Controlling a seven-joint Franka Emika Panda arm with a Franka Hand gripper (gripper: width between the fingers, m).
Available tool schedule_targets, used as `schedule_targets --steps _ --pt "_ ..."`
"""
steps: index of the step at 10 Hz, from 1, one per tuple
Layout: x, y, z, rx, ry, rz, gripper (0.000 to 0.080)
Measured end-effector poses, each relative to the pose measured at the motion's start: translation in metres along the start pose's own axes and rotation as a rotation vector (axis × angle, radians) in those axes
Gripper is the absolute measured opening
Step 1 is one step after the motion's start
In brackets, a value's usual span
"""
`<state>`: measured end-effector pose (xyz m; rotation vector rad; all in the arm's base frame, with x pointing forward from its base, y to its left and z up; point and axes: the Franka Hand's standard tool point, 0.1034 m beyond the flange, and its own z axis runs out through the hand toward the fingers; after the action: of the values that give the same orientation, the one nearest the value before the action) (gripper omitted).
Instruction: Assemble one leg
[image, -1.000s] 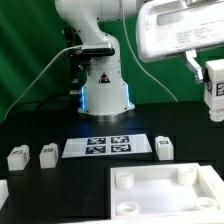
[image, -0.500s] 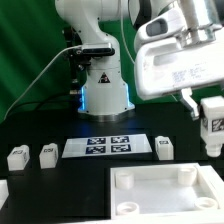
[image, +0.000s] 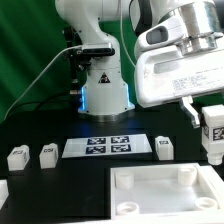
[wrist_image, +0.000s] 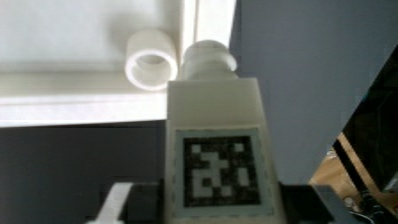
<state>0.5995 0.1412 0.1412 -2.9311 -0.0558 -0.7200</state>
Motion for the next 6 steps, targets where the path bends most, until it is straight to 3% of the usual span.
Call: schedule_targets --steps 1,6 --pt "0.0062 0.0002 -0.0017 -0.001 0.005 -0.012 0.0293" --pt "0.0051 0.0042 0.0036 -0.009 0.024 -0.018 0.0294"
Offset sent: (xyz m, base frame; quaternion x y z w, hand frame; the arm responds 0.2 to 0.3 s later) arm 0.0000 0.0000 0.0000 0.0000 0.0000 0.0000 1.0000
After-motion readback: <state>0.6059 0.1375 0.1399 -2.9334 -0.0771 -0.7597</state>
